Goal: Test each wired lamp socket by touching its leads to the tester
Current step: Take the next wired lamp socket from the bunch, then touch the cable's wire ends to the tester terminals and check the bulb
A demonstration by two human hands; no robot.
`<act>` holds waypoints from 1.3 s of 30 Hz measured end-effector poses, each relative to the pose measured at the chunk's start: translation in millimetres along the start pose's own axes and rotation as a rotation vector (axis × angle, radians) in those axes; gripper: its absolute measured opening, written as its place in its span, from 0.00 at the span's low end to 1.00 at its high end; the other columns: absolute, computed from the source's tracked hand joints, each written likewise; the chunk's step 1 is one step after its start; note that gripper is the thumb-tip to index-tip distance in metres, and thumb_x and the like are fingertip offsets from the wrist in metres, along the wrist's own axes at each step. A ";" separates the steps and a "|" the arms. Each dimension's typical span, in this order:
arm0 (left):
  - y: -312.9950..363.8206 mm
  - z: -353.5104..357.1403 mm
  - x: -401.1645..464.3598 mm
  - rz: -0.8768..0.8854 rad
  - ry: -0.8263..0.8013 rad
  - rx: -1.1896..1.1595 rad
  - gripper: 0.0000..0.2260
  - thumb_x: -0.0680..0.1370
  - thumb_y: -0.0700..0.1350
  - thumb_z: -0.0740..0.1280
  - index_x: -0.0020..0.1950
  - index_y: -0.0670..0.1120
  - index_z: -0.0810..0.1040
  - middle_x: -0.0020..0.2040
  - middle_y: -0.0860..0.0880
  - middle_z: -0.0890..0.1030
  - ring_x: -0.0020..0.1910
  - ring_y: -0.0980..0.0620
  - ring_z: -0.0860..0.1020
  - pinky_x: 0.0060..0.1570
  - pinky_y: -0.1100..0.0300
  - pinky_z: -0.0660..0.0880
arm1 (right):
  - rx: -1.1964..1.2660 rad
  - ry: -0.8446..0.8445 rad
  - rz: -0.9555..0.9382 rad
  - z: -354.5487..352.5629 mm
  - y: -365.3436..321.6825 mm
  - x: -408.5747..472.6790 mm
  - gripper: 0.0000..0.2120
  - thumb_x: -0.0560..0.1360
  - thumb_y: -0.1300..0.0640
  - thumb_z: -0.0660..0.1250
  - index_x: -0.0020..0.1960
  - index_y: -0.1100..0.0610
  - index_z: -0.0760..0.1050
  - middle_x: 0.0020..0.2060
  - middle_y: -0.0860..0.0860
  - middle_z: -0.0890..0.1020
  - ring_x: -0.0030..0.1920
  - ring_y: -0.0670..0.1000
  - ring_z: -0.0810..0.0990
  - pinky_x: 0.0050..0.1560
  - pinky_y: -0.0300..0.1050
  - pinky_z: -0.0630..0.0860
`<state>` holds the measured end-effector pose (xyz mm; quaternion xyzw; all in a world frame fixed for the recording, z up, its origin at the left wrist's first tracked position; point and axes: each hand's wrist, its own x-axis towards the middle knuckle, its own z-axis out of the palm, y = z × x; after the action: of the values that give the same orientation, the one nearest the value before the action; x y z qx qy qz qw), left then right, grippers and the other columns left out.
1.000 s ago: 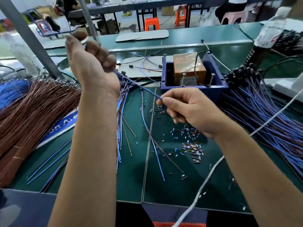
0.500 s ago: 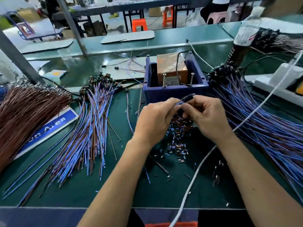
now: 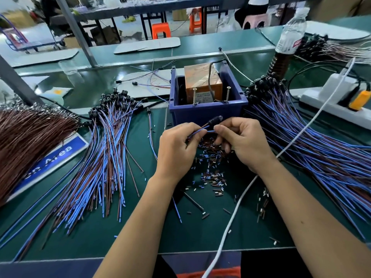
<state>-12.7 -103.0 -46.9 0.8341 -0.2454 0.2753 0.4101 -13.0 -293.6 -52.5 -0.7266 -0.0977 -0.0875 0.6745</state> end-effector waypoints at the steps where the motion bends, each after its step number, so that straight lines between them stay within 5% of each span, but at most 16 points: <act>1: 0.1 -0.1 -0.2 -0.015 0.008 -0.017 0.08 0.82 0.43 0.70 0.43 0.45 0.81 0.34 0.58 0.73 0.34 0.56 0.72 0.36 0.57 0.69 | -0.013 -0.004 -0.012 0.5 -0.6 -0.6 0.07 0.80 0.58 0.73 0.43 0.56 0.82 0.31 0.56 0.84 0.23 0.47 0.74 0.26 0.36 0.71; 13: 5.7 0.3 1.1 -0.026 0.003 -0.066 0.09 0.81 0.41 0.71 0.40 0.45 0.80 0.31 0.55 0.73 0.31 0.54 0.70 0.32 0.57 0.67 | -0.031 -0.020 -0.092 -3.2 -7.4 -1.5 0.08 0.81 0.58 0.71 0.44 0.58 0.80 0.31 0.56 0.83 0.24 0.50 0.75 0.26 0.38 0.72; 19: -7.4 -14.1 1.5 -0.189 0.161 -0.251 0.12 0.83 0.46 0.67 0.41 0.45 0.81 0.28 0.50 0.73 0.26 0.57 0.66 0.26 0.56 0.62 | 0.052 0.173 -0.102 -23.9 -7.5 3.4 0.07 0.82 0.58 0.70 0.46 0.57 0.81 0.31 0.53 0.82 0.26 0.48 0.74 0.29 0.36 0.73; 24: 9.9 2.2 0.1 -0.241 0.200 -0.299 0.11 0.83 0.47 0.68 0.43 0.45 0.83 0.31 0.54 0.79 0.29 0.59 0.73 0.33 0.63 0.69 | 0.078 0.046 -0.098 11.7 -8.6 -1.3 0.04 0.78 0.61 0.74 0.52 0.59 0.85 0.33 0.52 0.85 0.25 0.44 0.75 0.26 0.40 0.75; 31: 19.6 11.5 -0.5 -0.217 0.216 -0.329 0.10 0.83 0.43 0.68 0.43 0.48 0.81 0.33 0.57 0.80 0.33 0.61 0.76 0.36 0.65 0.72 | 0.341 0.123 -0.035 44.8 -16.7 -5.5 0.05 0.78 0.64 0.72 0.47 0.56 0.86 0.30 0.52 0.82 0.23 0.46 0.70 0.25 0.39 0.70; 35: 21.1 13.9 -2.0 -0.198 0.315 -0.231 0.10 0.84 0.44 0.68 0.43 0.44 0.83 0.34 0.54 0.82 0.33 0.58 0.79 0.36 0.58 0.76 | 0.431 0.162 0.002 44.9 -23.1 -6.4 0.06 0.78 0.63 0.72 0.45 0.57 0.85 0.29 0.55 0.79 0.22 0.46 0.68 0.23 0.39 0.69; 39: 21.5 14.7 -2.4 -0.219 0.528 -0.145 0.08 0.84 0.44 0.67 0.48 0.45 0.82 0.35 0.55 0.84 0.32 0.56 0.78 0.35 0.57 0.74 | 0.480 0.220 -0.023 36.3 -27.0 -5.2 0.06 0.84 0.61 0.65 0.48 0.60 0.76 0.45 0.64 0.84 0.22 0.47 0.66 0.23 0.40 0.69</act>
<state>-24.3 -126.2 -44.2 0.7238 -0.0579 0.4187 0.5455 -25.1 -255.6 -30.6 -0.5310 -0.0500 -0.1477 0.8329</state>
